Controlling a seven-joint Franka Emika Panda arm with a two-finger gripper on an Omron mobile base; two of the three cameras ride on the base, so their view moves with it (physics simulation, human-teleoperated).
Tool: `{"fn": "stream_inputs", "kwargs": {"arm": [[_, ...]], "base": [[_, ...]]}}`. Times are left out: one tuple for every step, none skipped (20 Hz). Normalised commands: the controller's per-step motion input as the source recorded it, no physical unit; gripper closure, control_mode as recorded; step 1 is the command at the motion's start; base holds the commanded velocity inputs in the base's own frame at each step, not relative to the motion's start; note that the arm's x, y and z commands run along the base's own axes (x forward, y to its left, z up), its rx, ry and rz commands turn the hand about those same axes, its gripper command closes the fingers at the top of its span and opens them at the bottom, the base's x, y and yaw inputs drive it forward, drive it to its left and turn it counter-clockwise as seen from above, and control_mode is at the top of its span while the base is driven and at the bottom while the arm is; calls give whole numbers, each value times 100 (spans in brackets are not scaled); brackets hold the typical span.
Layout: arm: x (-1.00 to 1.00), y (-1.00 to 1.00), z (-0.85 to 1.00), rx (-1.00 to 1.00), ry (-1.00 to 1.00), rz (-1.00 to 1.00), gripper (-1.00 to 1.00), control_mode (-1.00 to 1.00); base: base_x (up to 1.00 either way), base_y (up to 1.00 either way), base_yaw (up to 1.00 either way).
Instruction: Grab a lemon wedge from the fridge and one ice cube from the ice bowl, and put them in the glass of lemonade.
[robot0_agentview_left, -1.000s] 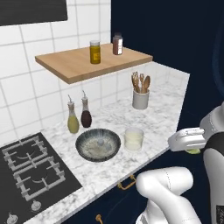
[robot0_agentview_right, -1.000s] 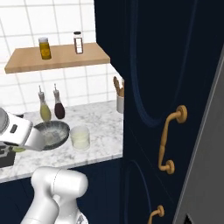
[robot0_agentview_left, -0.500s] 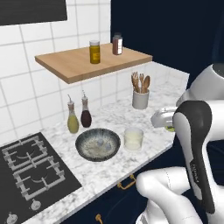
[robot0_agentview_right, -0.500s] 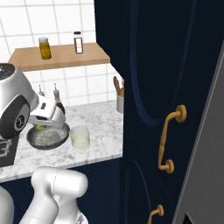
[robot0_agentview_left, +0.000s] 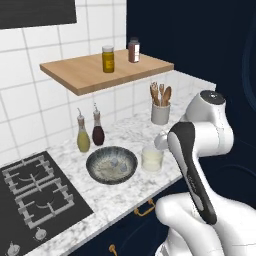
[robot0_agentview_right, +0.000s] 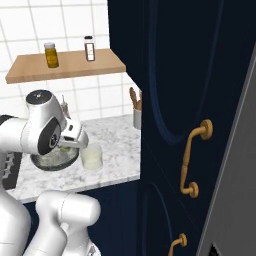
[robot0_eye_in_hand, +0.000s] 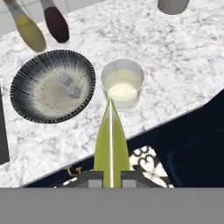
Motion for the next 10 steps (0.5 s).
{"fn": "stream_inputs", "kwargs": {"arm": [[23,1,-60,0,0,0,100,-100],[14,0,-46,0,0,0,100,-100],[11,0,-41,0,0,0,100,-100],[14,0,-27,0,0,0,100,-100],[23,0,-9,0,0,0,100,-100],[30,0,0,0,0,0,100,-100],[49,0,0,0,0,0,100,-100],[49,0,0,0,0,0,100,-100],[51,0,0,0,0,0,100,-100],[54,0,0,0,0,0,100,-100]], "base": [[0,0,0],[0,0,0],[0,0,0],[0,0,0],[0,0,0],[0,0,0],[0,0,0],[0,0,0],[0,0,0],[0,0,0]]}}
